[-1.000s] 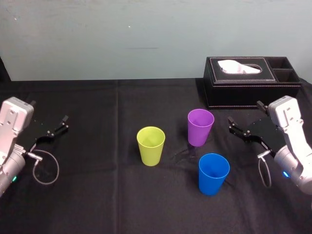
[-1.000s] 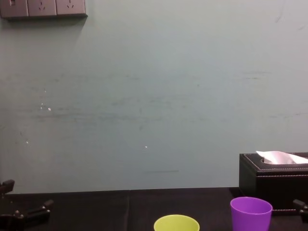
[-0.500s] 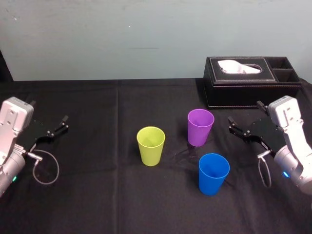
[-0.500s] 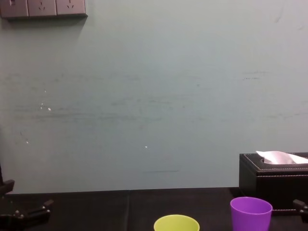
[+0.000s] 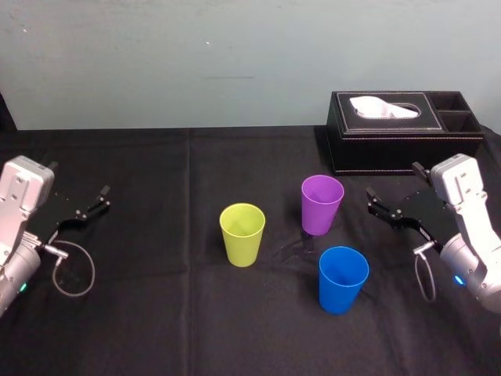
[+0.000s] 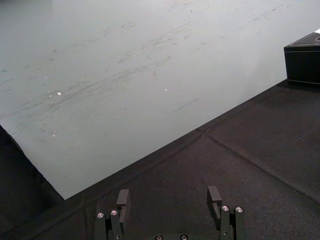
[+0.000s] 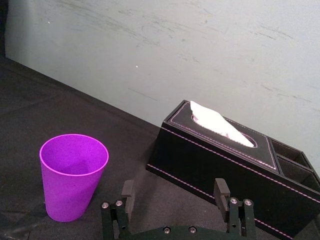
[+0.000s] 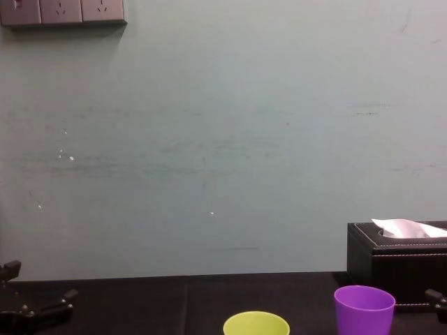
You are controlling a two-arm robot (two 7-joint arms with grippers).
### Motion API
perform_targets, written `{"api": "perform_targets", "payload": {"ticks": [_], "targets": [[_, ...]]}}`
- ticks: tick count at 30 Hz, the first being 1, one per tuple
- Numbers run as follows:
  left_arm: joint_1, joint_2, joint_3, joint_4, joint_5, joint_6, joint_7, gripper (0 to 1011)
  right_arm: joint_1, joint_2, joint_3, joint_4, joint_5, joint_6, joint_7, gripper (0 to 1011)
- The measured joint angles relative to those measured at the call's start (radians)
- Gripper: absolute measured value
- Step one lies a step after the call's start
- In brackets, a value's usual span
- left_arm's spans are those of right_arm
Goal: Stack the three plastic cups sequentially using one hand.
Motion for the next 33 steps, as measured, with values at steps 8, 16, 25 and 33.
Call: {"api": "perform_targets", "payload": {"ticks": [8,16,25,33], "targets": [[0.000,0.000,0.000,0.000,0.000,0.000,0.000,1010,-0.042,0.011,0.027,-0.040,0.027,-0.004,0.055,1004],[0.000,0.000,0.000,0.000,0.000,0.000,0.000,1010,-0.102,0.051,0.076,-0.093,0.086,-0.021,0.127,1004],[0.000,0.000,0.000,0.000,0.000,0.000,0.000,1010,-0.181,0.116,0.146,-0.158,0.170,-0.063,0.237,1004],[0.000,0.000,0.000,0.000,0.000,0.000,0.000,1010,-0.256,0.174,0.194,-0.194,0.227,-0.124,0.354,1004]]}}
